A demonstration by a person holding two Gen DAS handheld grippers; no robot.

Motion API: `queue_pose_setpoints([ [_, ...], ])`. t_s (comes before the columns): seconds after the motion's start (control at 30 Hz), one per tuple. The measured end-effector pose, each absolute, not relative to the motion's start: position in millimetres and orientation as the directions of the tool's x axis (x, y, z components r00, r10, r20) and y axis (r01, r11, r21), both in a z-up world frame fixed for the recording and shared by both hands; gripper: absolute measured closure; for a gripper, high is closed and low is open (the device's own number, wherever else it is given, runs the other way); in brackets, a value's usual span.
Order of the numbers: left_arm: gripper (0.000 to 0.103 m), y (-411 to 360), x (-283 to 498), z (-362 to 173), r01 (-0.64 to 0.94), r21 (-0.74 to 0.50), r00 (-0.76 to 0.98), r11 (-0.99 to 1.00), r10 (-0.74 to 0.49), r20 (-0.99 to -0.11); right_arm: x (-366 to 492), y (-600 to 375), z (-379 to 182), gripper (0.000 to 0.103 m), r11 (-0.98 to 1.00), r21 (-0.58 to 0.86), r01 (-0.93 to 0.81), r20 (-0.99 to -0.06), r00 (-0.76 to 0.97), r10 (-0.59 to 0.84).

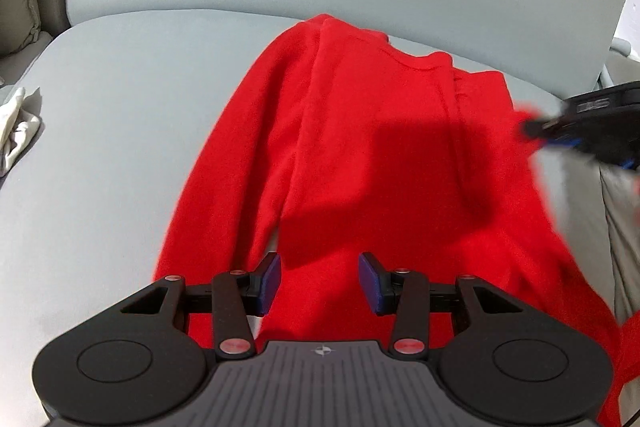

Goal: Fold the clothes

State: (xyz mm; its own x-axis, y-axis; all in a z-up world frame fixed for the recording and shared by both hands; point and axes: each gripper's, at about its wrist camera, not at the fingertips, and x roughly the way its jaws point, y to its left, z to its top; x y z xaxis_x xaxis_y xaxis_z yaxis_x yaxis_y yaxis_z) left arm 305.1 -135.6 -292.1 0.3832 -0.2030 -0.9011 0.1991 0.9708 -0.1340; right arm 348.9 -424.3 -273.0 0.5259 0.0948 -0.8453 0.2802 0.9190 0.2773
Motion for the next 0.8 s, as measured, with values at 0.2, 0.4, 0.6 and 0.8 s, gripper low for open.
queue_pose_setpoints([
  [0.2, 0.053, -120, 295, -276, 0.206, -0.138, 0.407, 0.969, -0.213, -0.888, 333, -495, -228, 0.091, 0.910, -0.278, 0.308, -0.770, 0.495, -0.402],
  [0.4, 0.039, -86, 296, -264, 0.142, -0.061, 0.475, 0.988, -0.122, -0.872, 310, -494, -232, 0.046, 0.866, -0.402, 0.298, -0.739, 0.453, -0.499],
  [0.6, 0.039, -57, 334, -272, 0.079, -0.060, 0.499, 0.995, -0.092, -0.862, 274, -418, -224, 0.051, 0.984, 0.077, 0.161, -0.858, 0.514, -0.017],
  [0.8, 0.037, -78, 406, -294, 0.179, -0.040, 0.501, 0.983, -0.127, -0.856, 253, -345, -217, 0.052, 0.965, 0.240, 0.103, -0.843, 0.515, 0.154],
])
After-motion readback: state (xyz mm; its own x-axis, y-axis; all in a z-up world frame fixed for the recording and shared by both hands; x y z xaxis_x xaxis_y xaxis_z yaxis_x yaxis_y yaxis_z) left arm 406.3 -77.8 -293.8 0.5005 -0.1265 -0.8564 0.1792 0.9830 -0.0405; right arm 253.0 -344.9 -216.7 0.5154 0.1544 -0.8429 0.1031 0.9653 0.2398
